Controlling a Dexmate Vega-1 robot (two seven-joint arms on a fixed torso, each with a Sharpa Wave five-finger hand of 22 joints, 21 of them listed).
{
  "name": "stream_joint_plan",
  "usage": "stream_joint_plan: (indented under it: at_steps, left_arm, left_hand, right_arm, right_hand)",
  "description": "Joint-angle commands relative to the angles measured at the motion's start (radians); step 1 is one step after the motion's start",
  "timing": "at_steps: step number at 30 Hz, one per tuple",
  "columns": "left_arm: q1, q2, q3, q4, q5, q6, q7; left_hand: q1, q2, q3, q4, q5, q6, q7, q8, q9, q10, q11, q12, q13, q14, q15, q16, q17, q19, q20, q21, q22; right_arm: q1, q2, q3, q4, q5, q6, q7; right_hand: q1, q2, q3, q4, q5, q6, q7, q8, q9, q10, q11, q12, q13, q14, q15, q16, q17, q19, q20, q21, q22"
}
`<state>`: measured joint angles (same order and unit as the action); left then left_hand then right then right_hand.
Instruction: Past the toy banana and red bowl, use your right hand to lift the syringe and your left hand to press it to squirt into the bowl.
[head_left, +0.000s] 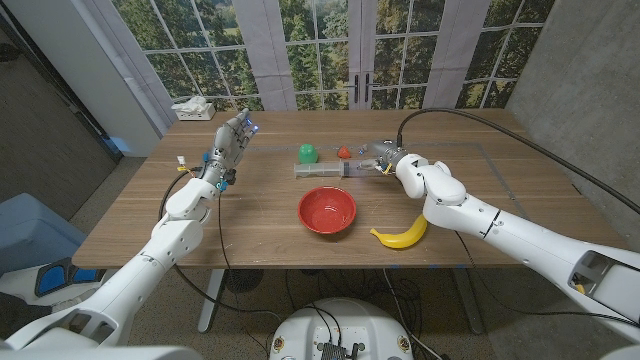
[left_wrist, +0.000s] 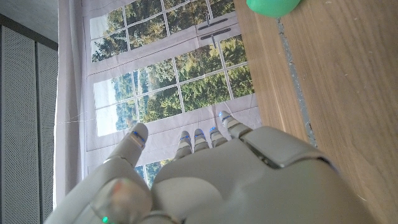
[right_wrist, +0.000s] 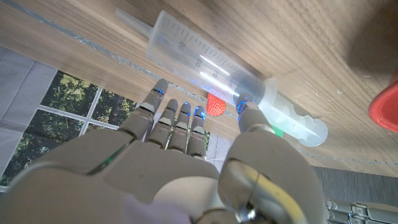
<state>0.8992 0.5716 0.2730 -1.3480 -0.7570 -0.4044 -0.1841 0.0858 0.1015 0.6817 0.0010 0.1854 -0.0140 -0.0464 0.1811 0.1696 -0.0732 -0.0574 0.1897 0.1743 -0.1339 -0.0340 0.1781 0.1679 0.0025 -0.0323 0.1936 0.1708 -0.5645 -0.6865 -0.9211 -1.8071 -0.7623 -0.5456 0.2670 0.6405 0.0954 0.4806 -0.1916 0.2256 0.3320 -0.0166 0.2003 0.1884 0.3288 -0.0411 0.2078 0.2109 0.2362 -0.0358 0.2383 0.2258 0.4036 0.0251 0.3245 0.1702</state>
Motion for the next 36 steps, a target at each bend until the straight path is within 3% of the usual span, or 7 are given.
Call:
stream_joint_plan:
  at_steps: [1,8,19,27,33,36]
  left_arm:
    - [-0.005,-0.007,0.000,0.011,-0.007,0.003,-0.006]
    - [-0.007,-0.010,0.001,0.012,-0.009,0.009,-0.002]
    - [0.001,-0.006,-0.002,0.000,-0.008,0.011,0.006]
    - [0.016,0.003,-0.008,-0.017,-0.005,0.012,0.020]
    - [0.020,0.005,-0.010,-0.022,-0.006,0.013,0.020]
    - [0.020,0.005,-0.009,-0.023,-0.007,0.013,0.017]
  left_hand:
    - [0.002,0.066,0.003,-0.003,0.004,0.006,-0.003,0.002,0.003,0.003,0.000,0.004,0.002,0.007,-0.065,0.001,0.003,0.007,-0.092,0.007,0.004]
    - [0.000,0.064,0.003,-0.003,0.003,0.009,-0.005,0.002,0.003,0.006,-0.002,0.005,0.002,0.008,-0.065,0.001,0.003,0.010,-0.093,0.007,0.004]
    - [-0.002,0.063,0.004,-0.002,0.004,0.009,-0.004,0.002,0.003,0.006,-0.002,0.004,0.002,0.009,-0.066,0.001,0.003,0.011,-0.093,0.007,0.004]
    - [-0.003,0.063,0.005,-0.003,0.004,0.011,-0.004,0.002,0.003,0.007,-0.003,0.004,0.002,0.010,-0.066,0.001,0.003,0.012,-0.091,0.007,0.004]
    - [-0.002,0.063,0.006,-0.004,0.004,0.010,-0.005,0.001,0.003,0.008,-0.003,0.004,0.002,0.011,-0.066,0.000,0.003,0.015,-0.082,0.007,0.004]
    - [-0.003,0.062,0.005,-0.003,0.004,0.010,-0.006,0.001,0.003,0.008,-0.003,0.004,0.002,0.010,-0.067,0.000,0.003,0.015,-0.082,0.007,0.004]
  right_arm:
    - [0.019,0.029,-0.027,0.042,-0.036,-0.007,0.039]
    - [0.042,0.047,-0.053,0.065,-0.064,-0.030,0.092]
    - [0.064,0.066,-0.080,0.098,-0.086,-0.035,0.126]
    - [0.081,0.088,-0.110,0.120,-0.124,-0.063,0.168]
    - [0.096,0.102,-0.139,0.134,-0.171,-0.095,0.203]
    - [0.092,0.107,-0.147,0.137,-0.194,-0.109,0.196]
  right_hand:
    - [0.013,-0.002,0.006,0.004,0.001,0.014,-0.003,0.011,0.002,0.011,-0.001,0.008,0.002,0.008,-0.029,0.010,0.003,0.008,-0.005,-0.006,0.004]
    - [0.046,-0.003,0.008,0.008,-0.002,0.058,-0.007,0.025,0.002,0.045,-0.002,0.018,0.004,0.010,-0.032,0.014,0.006,0.011,-0.006,-0.015,0.005]
    - [0.061,0.001,0.008,0.012,-0.003,0.063,-0.009,0.023,0.002,0.057,-0.005,0.019,0.005,0.034,-0.037,0.027,0.011,0.024,-0.006,-0.017,0.005]
    - [0.107,0.017,0.010,0.013,-0.006,0.086,-0.025,0.026,0.002,0.097,-0.010,0.029,0.009,0.094,-0.070,0.066,0.029,0.060,-0.020,-0.015,0.007]
    - [0.126,0.022,0.007,0.012,-0.007,0.124,-0.034,0.037,0.002,0.118,-0.010,0.034,0.012,0.105,-0.078,0.079,0.040,0.073,-0.026,-0.015,0.007]
    - [0.184,0.037,0.006,0.010,-0.010,0.206,-0.043,0.059,0.003,0.209,-0.019,0.067,0.023,0.163,-0.111,0.125,0.066,0.097,-0.040,-0.015,0.009]
